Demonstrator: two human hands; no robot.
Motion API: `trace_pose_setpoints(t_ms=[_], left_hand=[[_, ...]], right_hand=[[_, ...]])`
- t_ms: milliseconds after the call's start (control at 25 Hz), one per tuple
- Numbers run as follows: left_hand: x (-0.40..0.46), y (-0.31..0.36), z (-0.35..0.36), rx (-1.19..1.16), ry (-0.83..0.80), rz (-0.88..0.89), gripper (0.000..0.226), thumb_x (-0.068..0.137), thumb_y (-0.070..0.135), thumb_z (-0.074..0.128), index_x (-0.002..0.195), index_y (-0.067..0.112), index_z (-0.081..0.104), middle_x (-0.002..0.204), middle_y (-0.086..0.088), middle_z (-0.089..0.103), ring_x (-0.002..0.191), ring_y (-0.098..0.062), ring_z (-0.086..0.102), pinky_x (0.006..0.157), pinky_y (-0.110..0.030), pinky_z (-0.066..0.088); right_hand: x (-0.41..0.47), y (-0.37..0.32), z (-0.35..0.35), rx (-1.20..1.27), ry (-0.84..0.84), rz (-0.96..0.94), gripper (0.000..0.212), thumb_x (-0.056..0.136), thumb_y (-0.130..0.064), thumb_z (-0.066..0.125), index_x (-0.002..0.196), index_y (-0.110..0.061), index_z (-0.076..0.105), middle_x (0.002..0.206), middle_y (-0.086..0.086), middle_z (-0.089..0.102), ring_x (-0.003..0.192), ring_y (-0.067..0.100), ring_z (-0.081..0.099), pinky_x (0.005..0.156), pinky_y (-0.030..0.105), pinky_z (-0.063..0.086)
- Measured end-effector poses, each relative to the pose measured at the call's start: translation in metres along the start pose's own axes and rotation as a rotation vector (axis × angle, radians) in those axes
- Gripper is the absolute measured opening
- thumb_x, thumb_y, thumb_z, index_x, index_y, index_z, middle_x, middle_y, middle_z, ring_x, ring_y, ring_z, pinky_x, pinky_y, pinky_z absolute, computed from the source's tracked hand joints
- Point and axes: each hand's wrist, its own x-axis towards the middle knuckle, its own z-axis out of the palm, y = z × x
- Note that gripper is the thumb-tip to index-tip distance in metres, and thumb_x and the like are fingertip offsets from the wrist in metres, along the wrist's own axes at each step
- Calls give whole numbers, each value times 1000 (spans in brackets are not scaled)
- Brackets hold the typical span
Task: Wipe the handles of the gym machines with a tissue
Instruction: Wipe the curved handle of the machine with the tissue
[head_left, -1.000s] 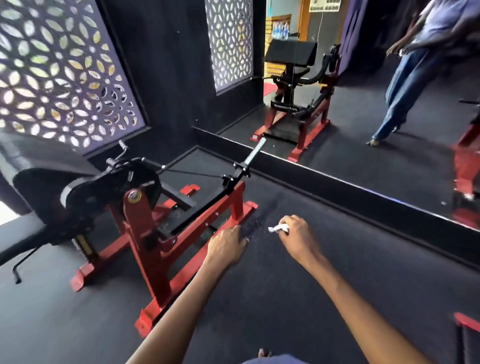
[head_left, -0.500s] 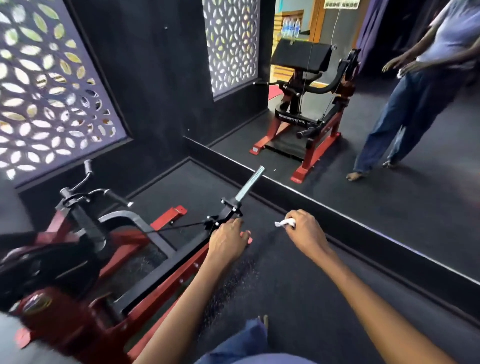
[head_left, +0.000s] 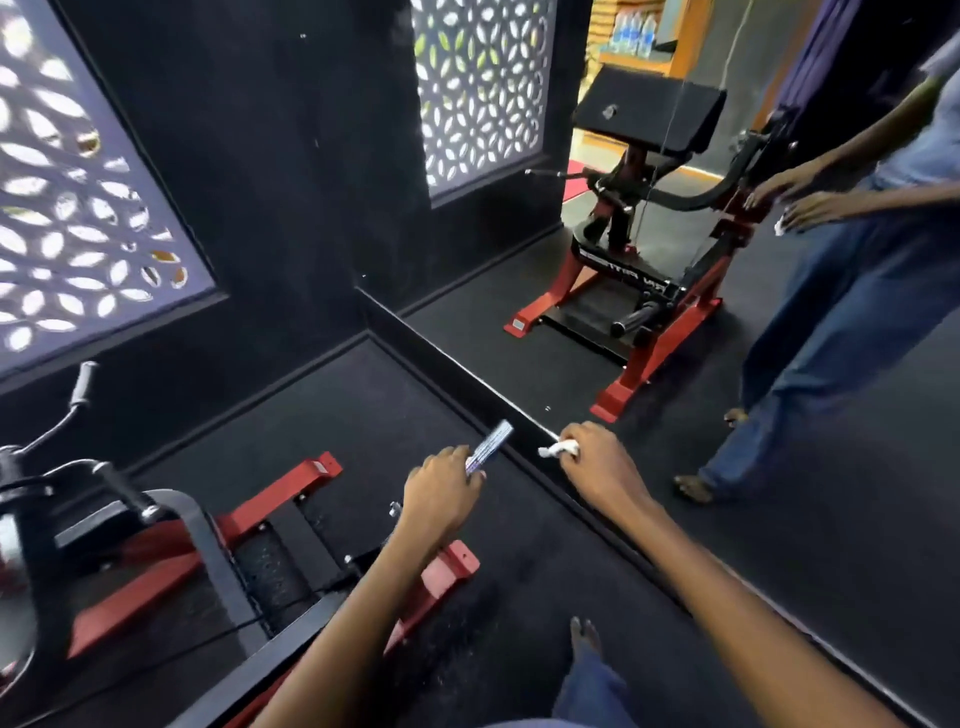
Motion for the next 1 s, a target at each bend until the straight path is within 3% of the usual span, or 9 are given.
trace_pose_setpoints(t_ms=[200, 480, 760, 1000], left_hand=[[98, 27, 6, -73, 50, -236, 44, 97, 34, 45, 139, 21, 47, 141, -1, 50, 128, -23, 47, 101, -36, 38], [209, 28, -6, -85, 147, -470, 43, 99, 36, 45, 138, 18, 47, 138, -3, 52, 126, -25, 49, 100, -38, 40], [298, -34, -23, -85, 173, -687, 44, 99, 38, 43, 139, 18, 45, 139, -3, 51, 126, -25, 49, 99, -35, 39], [329, -89, -57, -127, 289, -888, 43, 99, 36, 45, 138, 18, 46, 136, -2, 53, 123, -26, 50, 98, -36, 38]], right_hand=[[137, 31, -3, -13, -150, -188, 13, 84, -15, 56, 93, -9, 64, 95, 7, 61, 91, 25, 57, 76, 34, 44], [290, 22, 25, -6, -353, -428, 13, 83, -11, 54, 91, -8, 64, 96, 8, 62, 90, 28, 57, 74, 34, 43], [411, -45, 90, -64, -496, -629, 16, 84, -12, 51, 94, -8, 63, 99, 7, 60, 95, 28, 56, 79, 36, 43], [477, -134, 139, -100, -600, -845, 15, 81, -12, 54, 91, -7, 64, 97, 12, 59, 94, 32, 56, 77, 38, 46]])
